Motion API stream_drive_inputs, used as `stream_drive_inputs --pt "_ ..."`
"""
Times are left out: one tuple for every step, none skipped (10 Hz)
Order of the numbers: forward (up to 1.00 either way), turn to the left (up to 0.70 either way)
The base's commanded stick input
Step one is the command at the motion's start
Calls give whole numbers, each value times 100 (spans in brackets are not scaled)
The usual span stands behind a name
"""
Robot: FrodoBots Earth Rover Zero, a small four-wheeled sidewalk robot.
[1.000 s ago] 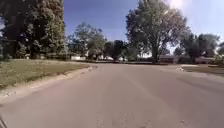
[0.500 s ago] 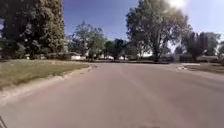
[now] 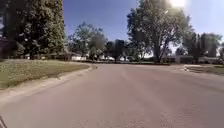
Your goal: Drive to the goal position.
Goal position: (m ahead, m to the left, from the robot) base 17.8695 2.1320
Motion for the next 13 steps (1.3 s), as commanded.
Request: stream_drive_inputs --pt "70 0" --pt "70 0" --pt "70 0" --pt "70 0" --pt "70 0" --pt "70 0" --pt "70 0" --pt "70 0" --pt "70 0" --pt "70 0" --pt "70 0" --pt "70 0" --pt "70 0"
